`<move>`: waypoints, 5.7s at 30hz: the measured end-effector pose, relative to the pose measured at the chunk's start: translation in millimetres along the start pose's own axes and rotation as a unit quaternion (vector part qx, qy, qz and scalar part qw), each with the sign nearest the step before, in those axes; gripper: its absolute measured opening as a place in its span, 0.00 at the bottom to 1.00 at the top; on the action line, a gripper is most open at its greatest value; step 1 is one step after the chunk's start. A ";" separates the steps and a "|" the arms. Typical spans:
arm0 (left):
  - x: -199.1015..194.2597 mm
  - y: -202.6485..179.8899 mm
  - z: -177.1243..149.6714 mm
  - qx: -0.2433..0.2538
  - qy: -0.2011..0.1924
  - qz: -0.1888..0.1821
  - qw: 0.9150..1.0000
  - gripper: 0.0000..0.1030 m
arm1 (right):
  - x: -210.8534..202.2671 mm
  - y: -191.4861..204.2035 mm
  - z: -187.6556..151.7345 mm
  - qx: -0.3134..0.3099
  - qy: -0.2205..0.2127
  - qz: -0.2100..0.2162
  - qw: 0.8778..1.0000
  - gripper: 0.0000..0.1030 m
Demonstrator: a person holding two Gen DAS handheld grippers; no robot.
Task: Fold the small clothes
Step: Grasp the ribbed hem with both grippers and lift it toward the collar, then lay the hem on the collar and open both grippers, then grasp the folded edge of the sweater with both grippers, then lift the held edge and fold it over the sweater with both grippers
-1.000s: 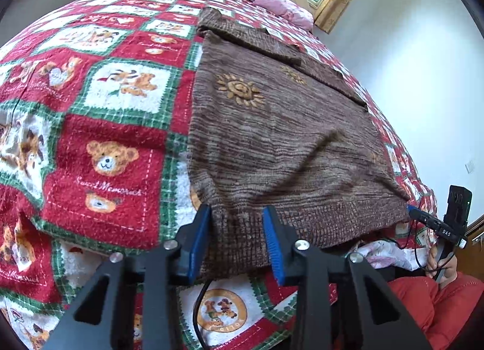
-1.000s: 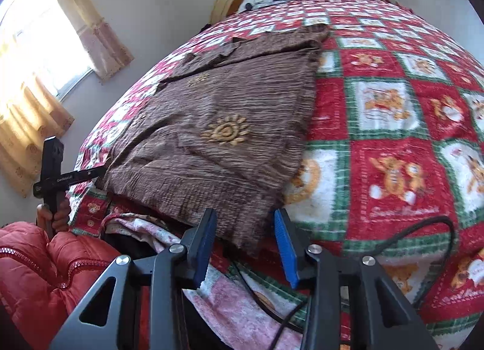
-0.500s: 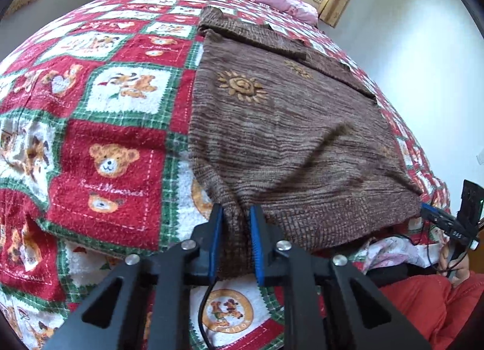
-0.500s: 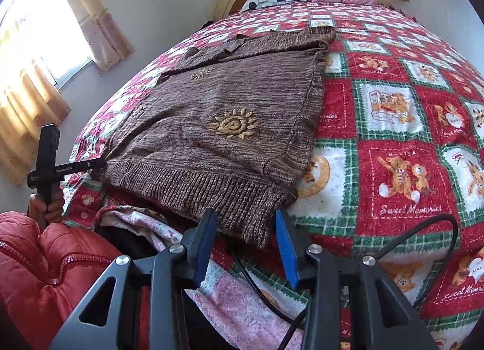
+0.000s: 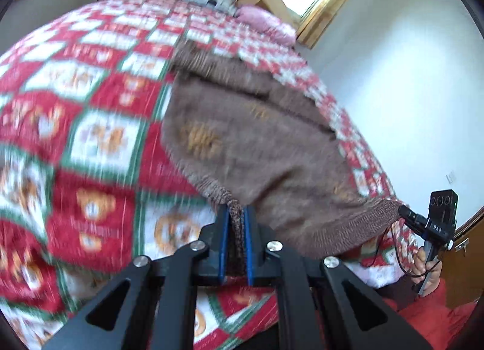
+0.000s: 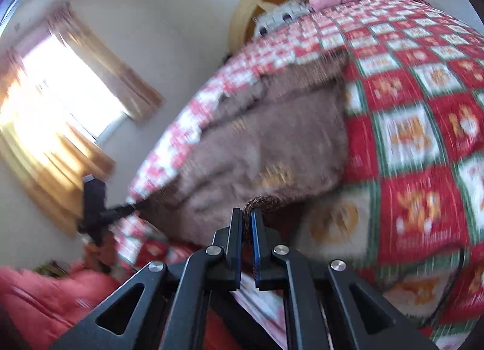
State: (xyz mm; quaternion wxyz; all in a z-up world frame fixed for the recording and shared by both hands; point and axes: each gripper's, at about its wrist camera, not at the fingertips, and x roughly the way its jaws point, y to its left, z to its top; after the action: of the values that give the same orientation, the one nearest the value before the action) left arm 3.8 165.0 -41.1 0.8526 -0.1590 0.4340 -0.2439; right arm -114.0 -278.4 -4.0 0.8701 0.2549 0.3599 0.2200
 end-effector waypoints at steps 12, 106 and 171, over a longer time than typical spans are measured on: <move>79.7 15.7 121.3 -0.042 -0.009 0.063 0.997 0.10 | 72.7 -78.9 111.8 0.103 -0.023 -0.035 0.994 0.05; 166.6 50.0 141.9 0.059 0.035 0.007 0.998 0.35 | 177.9 -63.8 117.1 -0.208 0.034 -0.265 0.941 0.13; 144.3 38.4 240.9 0.009 -0.123 0.077 0.989 0.10 | 191.1 -19.1 247.1 -0.279 -0.078 -0.310 0.906 0.05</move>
State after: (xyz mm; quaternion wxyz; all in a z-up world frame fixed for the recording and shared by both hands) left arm 284.2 131.2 -17.3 0.9171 -0.1463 0.3345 -0.1600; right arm 195.4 -255.4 37.2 0.9555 -0.1063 0.2751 0.0102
